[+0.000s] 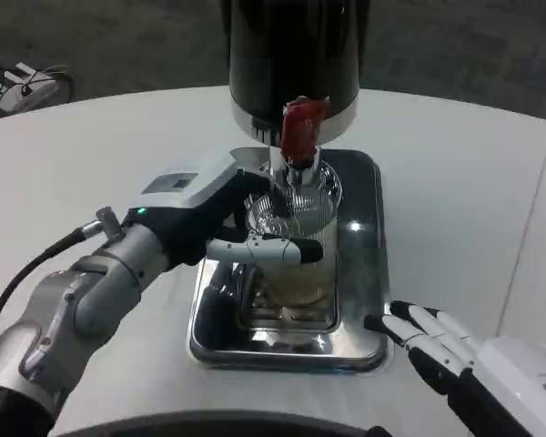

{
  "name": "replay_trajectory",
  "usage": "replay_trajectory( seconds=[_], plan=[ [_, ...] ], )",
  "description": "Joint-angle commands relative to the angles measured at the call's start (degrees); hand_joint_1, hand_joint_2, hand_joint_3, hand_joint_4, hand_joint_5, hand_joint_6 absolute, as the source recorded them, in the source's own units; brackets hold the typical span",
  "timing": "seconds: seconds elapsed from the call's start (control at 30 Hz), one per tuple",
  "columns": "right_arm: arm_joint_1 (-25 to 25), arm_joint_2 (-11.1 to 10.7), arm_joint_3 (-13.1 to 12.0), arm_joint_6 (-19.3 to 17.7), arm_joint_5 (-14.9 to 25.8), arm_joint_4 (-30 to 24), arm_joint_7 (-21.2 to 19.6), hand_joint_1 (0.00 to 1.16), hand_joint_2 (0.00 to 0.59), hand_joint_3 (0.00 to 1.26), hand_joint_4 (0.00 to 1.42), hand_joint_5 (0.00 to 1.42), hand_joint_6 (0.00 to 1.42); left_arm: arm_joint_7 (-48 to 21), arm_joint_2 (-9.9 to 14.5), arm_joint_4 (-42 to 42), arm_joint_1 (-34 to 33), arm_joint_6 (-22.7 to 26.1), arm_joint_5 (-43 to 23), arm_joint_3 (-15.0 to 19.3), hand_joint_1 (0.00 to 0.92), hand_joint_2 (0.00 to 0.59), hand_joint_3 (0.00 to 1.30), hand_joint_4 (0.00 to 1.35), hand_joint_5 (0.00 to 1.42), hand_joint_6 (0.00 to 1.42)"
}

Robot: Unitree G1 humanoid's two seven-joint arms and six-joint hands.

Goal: Grasp the cup under the faucet to collect the drink, then remove the cup.

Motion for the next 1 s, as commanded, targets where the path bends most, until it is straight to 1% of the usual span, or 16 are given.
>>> replay_trajectory(
  seconds=[0.03,0.2,0.37,0.43,0.53,0.67,1.0],
  plan=[
    [-0.2,-0.8,0.4,0.9,0.1,-0.9,-0.1,0.36,0.427,0.09,0.00,0.01,0.19,-0.1,1.1,-0.8,-0.3,-1.0,-0.8,0.4,0.072,0.046,0.50,0.31,0.58,0.93],
    [-0.6,-1.3,0.7,1.8,0.0,-0.9,-0.2,0.37,0.424,0.09,0.00,0.01,0.19,-0.5,1.4,-0.6,-0.3,-2.5,-2.0,0.8,0.038,0.027,0.36,0.23,0.51,0.85],
    [-0.7,-1.7,1.1,2.5,-0.1,-0.9,-0.3,0.37,0.423,0.10,0.00,0.01,0.19,-0.4,1.9,-0.6,-0.2,-3.4,-2.7,0.8,0.003,0.016,0.31,0.20,0.48,0.83],
    [-0.8,-1.8,1.3,2.6,-0.1,-0.9,-0.3,0.37,0.423,0.10,0.00,0.01,0.19,-1.1,2.1,-0.4,-0.3,-3.4,-2.9,0.6,0.001,0.016,0.26,0.14,0.42,0.74],
    [-0.8,-2.0,1.3,2.7,-0.1,-0.9,-0.3,0.37,0.423,0.10,0.00,0.01,0.19,-1.3,2.4,-0.5,0.0,-3.9,-3.6,1.0,0.000,0.015,0.24,0.11,0.36,0.69],
    [-0.9,-2.0,1.3,2.9,-0.1,-0.9,-0.3,0.38,0.427,0.10,0.00,0.01,0.19,-0.6,2.8,-1.4,1.0,-4.2,-5.0,2.3,0.000,0.015,0.23,0.10,0.35,0.66],
    [-1.5,-2.2,1.8,4.1,-0.5,-0.9,-0.5,0.38,0.431,0.10,0.00,0.01,0.20,-0.5,5.4,-4.9,5.3,-6.0,-9.8,7.6,0.000,0.012,0.23,0.12,0.35,0.63]
  ],
)
